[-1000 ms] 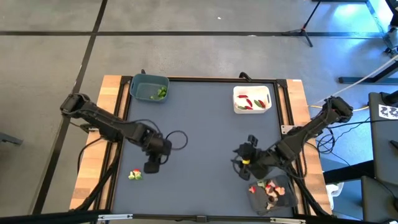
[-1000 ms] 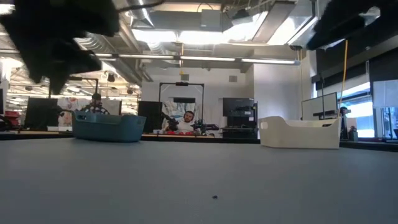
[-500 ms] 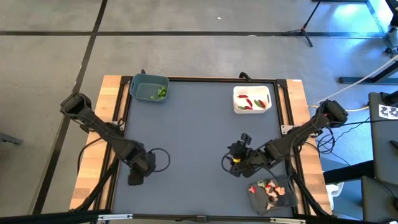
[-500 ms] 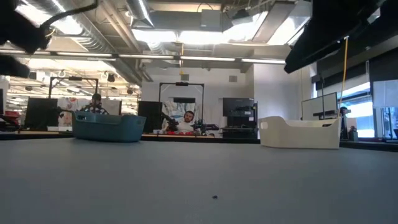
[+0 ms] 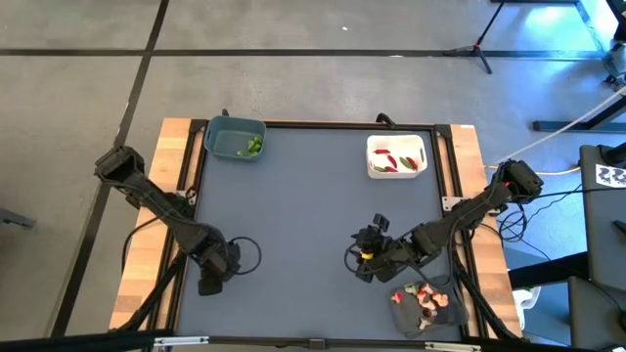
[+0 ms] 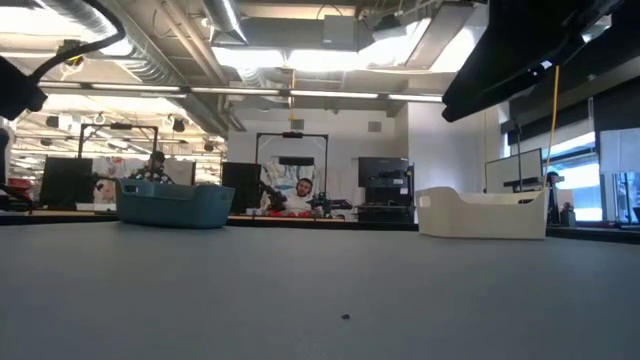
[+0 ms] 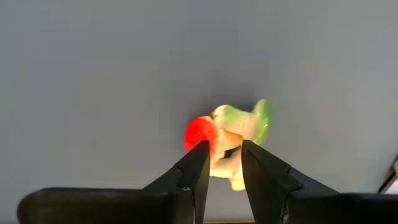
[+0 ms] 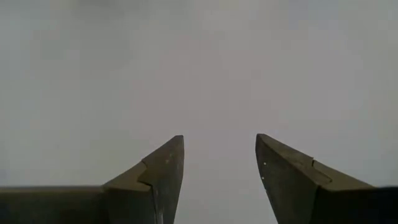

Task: Sort produce into baskets
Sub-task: Put the brown mushroom into the into the black bin

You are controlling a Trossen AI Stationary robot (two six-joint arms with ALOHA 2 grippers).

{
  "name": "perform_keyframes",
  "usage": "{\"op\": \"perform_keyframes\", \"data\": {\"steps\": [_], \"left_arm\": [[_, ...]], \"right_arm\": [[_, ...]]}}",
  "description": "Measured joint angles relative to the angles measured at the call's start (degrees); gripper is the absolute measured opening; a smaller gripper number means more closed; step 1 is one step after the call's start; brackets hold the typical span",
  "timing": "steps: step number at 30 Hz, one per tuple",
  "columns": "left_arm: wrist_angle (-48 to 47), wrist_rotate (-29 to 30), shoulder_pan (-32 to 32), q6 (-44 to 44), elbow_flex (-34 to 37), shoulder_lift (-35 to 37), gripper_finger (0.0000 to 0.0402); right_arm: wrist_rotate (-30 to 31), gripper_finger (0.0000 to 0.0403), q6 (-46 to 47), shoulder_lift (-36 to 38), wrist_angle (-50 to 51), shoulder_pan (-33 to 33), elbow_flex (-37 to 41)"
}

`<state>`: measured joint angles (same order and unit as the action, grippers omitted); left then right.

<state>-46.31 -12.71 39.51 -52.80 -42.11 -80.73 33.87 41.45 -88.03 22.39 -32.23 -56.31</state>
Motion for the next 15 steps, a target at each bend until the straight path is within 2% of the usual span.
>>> {"op": "perform_keyframes", "data": {"steps": [11,15], "left_arm": [[3.5,0.7,1.6,1.2,4.1,0.2,0.0085],[4.1,2.8,0.7,6.3,4.3,0.2,0.0046]], "right_arm": [[0.0,0.0198,-0.4,0.0,0.0,0.0,0.0],[0.1,0.0198,-1.5,0.0,0.1,0.0,0.0]]}}
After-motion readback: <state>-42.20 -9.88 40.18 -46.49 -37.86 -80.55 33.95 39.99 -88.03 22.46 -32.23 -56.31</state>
